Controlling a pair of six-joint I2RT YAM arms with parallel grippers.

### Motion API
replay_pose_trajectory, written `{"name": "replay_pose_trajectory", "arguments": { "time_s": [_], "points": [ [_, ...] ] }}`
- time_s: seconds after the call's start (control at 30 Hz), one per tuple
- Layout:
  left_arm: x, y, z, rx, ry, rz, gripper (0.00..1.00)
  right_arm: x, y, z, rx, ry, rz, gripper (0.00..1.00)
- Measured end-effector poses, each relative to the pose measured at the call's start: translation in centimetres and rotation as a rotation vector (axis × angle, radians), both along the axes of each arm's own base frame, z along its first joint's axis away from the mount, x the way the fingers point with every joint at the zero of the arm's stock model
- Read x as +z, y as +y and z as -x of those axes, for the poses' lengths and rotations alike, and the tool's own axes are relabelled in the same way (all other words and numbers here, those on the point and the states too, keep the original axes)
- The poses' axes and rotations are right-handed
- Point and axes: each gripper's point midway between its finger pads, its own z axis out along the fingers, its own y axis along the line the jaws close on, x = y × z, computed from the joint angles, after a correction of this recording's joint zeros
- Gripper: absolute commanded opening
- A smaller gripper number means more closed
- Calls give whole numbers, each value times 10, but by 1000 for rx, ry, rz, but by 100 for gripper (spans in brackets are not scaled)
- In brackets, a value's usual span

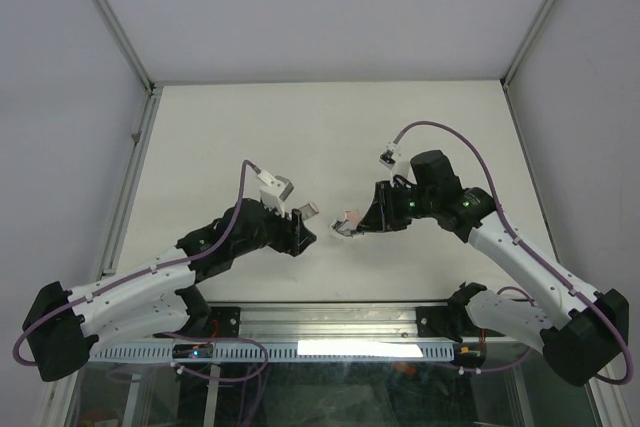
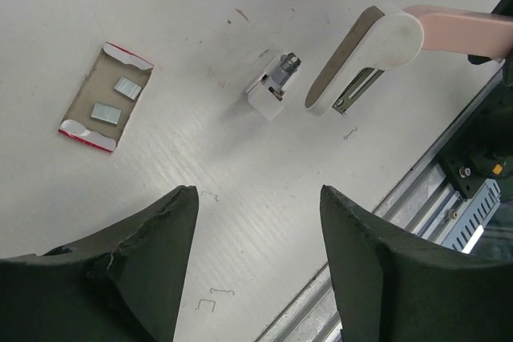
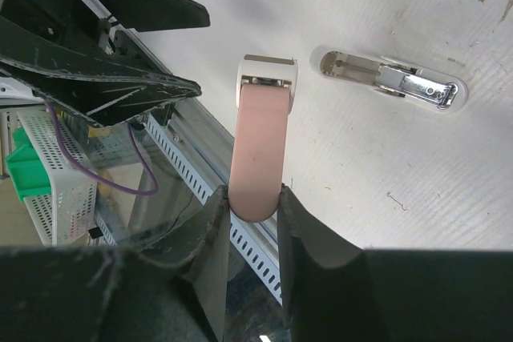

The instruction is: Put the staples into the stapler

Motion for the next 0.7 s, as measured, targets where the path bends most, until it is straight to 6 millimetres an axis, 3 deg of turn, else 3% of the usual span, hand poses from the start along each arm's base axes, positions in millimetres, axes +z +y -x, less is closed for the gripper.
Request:
{"name": "replay_pose_trajectory", "arguments": {
  "time_s": [0.23, 0.5, 0.7],
  "points": [
    [22, 5, 5, -4, -39, 63, 81, -4, 0, 6, 42, 17, 3, 0],
    [62, -27, 26, -200, -47, 195, 84, 1, 9, 16, 97, 64, -52, 0],
    [42, -38, 23, -220, -3, 161, 87, 5, 17, 16, 84, 104, -117, 0]
  ]
}}
